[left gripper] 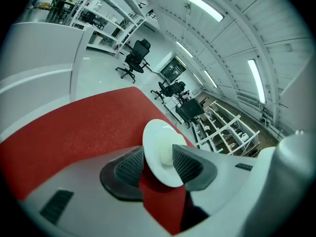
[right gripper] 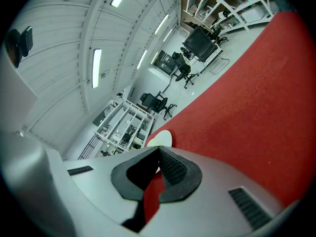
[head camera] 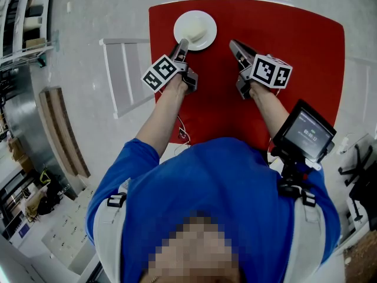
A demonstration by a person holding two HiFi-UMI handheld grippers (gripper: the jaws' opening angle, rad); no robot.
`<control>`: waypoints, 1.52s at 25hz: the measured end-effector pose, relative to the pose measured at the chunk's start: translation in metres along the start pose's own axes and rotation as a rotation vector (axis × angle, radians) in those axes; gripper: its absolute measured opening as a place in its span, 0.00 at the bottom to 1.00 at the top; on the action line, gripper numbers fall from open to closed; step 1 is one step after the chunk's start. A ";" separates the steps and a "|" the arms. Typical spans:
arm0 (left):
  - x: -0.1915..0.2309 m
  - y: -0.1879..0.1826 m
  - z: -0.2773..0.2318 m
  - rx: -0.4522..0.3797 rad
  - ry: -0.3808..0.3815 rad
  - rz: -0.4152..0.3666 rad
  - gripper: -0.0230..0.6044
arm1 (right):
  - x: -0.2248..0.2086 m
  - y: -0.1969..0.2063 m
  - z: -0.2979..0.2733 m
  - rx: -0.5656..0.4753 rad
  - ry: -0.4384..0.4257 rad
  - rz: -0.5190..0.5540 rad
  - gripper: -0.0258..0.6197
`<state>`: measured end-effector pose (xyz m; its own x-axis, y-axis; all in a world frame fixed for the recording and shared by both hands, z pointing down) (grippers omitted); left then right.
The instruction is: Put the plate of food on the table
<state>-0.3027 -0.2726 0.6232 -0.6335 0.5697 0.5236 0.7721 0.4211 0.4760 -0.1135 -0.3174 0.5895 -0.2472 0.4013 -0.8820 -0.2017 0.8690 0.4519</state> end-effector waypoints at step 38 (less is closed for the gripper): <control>-0.042 0.020 0.140 -0.108 0.344 -0.031 0.18 | 0.099 0.025 0.048 -0.037 -0.038 0.143 0.04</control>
<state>-0.2533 -0.1895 0.5115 -0.6507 0.2788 0.7063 0.7540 0.3472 0.5576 -0.0977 -0.2417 0.5069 -0.2400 0.5312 -0.8126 -0.2017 0.7915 0.5770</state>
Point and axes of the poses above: the fingertips, and each gripper's own axes: z backward along the fingers, x to its left, y out of its underside, the point moved 1 cm from there along z, backward along the fingers, and after that the axes turned 15 degrees about -y, right-handed, at the moved point
